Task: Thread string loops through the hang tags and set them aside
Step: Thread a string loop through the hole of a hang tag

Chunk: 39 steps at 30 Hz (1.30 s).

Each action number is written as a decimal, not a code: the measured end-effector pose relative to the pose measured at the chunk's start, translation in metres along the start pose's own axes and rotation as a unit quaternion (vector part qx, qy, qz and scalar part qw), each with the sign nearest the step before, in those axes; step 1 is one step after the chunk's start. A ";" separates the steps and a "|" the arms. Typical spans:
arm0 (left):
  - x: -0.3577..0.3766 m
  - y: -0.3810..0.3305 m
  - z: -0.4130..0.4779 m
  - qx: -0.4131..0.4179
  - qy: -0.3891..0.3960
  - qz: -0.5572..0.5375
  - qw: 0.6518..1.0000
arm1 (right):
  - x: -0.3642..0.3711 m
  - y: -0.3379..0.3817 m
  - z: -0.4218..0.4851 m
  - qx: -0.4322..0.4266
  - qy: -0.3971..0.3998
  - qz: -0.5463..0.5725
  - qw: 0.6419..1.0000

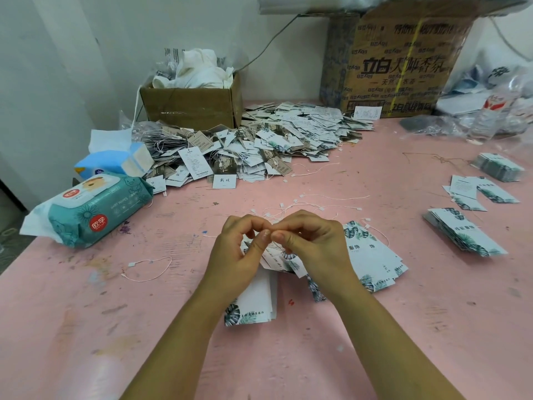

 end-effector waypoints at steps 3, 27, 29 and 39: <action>-0.002 0.000 0.000 0.002 -0.008 -0.035 0.999 | 0.000 0.000 0.000 0.001 0.030 -0.030 0.999; -0.009 -0.004 0.006 -0.064 -0.078 -0.296 0.950 | -0.015 -0.015 0.003 0.011 0.175 -0.354 0.919; -0.008 -0.004 0.006 -0.080 -0.073 -0.330 0.938 | -0.012 -0.018 0.003 0.021 0.161 -0.348 0.923; -0.004 0.003 0.006 -0.116 -0.066 -0.187 0.973 | -0.012 -0.005 0.004 0.003 0.075 -0.154 0.985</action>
Point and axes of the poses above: each hand's wrist, its own z-axis towards the middle knuckle, its own x-axis out of the palm, y = z × x, the point moved 2 cm from there along z, towards the middle knuckle, and after that the axes turned 9 degrees about -y, right-handed, at the moved point
